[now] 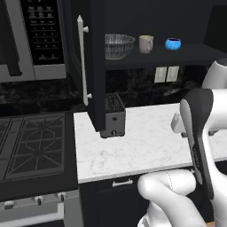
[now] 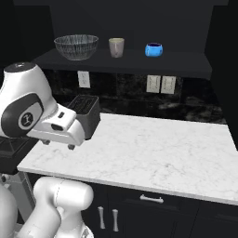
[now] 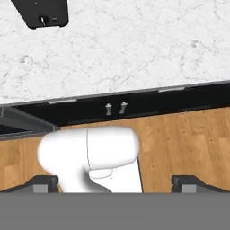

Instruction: Gather all objects into one cabinet and sort the glasses and bowls to opposite sides.

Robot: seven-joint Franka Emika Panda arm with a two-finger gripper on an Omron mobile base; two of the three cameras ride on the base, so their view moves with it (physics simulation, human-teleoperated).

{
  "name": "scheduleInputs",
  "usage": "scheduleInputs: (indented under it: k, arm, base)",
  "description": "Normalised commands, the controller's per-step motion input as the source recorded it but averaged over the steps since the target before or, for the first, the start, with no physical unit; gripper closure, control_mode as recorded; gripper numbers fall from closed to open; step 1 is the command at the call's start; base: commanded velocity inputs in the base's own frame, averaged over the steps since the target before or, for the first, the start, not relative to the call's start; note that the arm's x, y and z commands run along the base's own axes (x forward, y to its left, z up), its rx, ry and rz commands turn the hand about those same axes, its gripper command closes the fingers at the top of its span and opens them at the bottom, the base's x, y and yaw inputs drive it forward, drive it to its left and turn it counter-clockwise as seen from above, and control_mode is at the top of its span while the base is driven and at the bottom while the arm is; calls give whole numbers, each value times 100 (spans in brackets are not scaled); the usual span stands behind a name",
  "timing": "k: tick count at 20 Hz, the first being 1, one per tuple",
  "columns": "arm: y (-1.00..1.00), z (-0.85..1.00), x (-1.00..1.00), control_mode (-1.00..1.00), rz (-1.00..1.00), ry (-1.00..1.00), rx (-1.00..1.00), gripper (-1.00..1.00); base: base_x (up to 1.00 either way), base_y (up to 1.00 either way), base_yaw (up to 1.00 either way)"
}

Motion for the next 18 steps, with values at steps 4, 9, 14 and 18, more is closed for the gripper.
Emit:
scheduleInputs:
  k: [4,9,14,18]
  arm:
    - [-5,0,-7,-100,-12,-2,2,-100]
    - [1,0,-7,100,-1,-1,0,-100]
    - [0,0,0,100,0,0,0,-100]
    - [0,0,0,100,0,0,0,-100]
  base:
    - [0,0,0]
    - [-11,3,0]
    - [-58,1,0]
    - [-92,0,0]
